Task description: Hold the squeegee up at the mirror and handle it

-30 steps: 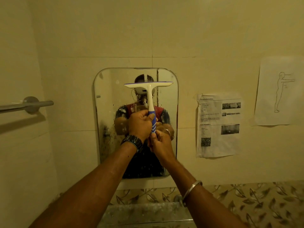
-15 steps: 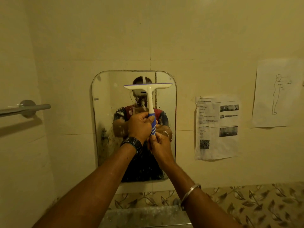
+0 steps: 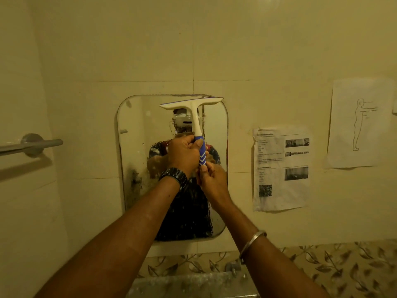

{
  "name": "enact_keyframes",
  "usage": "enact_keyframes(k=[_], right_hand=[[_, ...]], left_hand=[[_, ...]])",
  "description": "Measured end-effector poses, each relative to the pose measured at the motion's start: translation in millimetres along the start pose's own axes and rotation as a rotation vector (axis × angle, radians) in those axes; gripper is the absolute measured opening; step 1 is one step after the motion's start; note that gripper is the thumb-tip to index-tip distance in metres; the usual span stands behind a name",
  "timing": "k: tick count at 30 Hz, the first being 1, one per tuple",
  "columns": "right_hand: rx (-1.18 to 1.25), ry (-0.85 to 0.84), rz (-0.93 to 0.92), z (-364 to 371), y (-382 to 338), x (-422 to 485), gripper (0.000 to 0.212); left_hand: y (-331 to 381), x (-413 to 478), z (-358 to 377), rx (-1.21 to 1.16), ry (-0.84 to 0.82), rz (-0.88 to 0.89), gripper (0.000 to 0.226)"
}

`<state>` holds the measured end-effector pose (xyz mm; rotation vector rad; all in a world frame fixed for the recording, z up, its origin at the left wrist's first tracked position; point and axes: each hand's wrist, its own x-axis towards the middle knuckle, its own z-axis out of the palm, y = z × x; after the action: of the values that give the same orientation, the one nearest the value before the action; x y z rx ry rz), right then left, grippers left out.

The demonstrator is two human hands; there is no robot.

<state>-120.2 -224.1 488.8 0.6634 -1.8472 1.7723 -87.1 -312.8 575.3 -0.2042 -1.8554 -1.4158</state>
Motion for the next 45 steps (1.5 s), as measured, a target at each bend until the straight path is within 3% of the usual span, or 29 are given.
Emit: enact_keyframes(k=[8,14,18,27,38,45], right_hand=[[0.027,0.014,0.125,4.0,39.5,-33.2,0.031],[0.039,0.031,-0.003,-5.7,12.3,-20.8,0.030],[0.006,0.010,-0.077,-7.6,-0.8,-0.3,0.035],[-0.004,0.027,0.097,0.7,47.7,-33.2,0.031],[-0.032,0.054,-0.080,-4.5,-5.5,0.1,0.034],[-0.012,0.068,0.102,7.5,25.7,-21.1,0.032]], left_hand=[[-34.0,-30.2,9.5,0.054,-0.065,-0.034,0.023],[-3.7,-20.4,6.1,0.057,-0.041,0.072,0.023],[9.8,-4.9,7.6,0.022,-0.027,0.040,0.022],[-33.0,-33.9,16.6,0.025,-0.092,-0.072,0.019],[15.6,-4.2,8.5,0.002,-0.049,0.023,0.024],[-11.2,-24.4,11.3,0.003,-0.085,-0.072,0.018]])
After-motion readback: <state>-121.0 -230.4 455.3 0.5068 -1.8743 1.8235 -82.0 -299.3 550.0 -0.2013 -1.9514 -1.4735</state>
